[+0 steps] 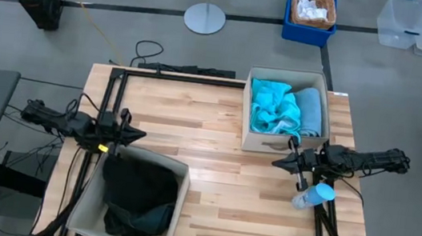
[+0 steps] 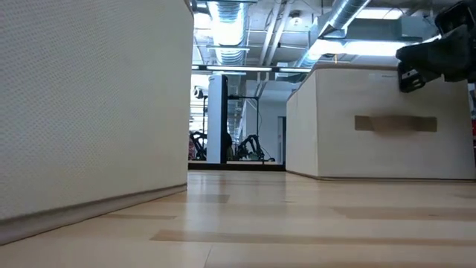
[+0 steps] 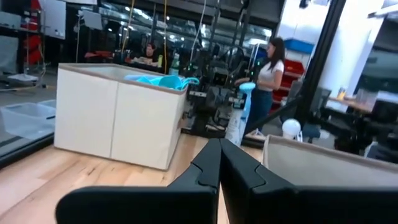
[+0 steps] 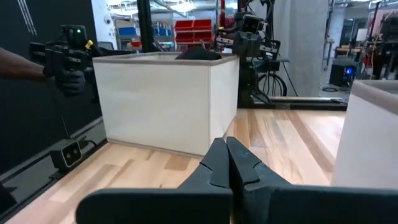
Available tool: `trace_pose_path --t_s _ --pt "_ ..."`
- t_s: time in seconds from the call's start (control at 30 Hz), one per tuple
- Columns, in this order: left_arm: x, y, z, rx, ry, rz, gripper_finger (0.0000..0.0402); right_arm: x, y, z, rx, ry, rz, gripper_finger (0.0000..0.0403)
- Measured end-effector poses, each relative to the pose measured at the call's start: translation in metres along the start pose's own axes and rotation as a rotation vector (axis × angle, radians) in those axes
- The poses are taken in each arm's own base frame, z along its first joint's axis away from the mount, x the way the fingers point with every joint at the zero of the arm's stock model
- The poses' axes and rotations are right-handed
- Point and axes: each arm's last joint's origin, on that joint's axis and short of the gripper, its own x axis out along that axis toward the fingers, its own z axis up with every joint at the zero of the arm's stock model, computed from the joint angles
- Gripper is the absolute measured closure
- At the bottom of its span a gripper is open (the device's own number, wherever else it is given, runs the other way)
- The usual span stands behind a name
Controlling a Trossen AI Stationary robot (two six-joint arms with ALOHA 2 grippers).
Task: Sort clothes
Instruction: Return to Home Position
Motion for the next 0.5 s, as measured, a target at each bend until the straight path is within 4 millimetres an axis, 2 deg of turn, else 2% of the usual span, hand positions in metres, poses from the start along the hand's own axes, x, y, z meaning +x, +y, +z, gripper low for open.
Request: trace_pose_path --t_s 0.17,0.33,0.5 --pt "0.004 0.001 -0.014 -0.04 -0.043 -0.004 0.0401 0.0 0.0 -0.001 0.008 0.014 -0.001 0.0403" --pt "0.005 0.002 -0.015 0.001 -0.076 -0.015 0.0401 0.0 0.0 -0.002 0.009 0.015 -0.001 0.0403" --pt "0.006 0.004 -0.015 -0.033 -0.076 -0.032 0.0401 0.0 0.0 -0.002 0.009 0.016 -0.001 0.0403"
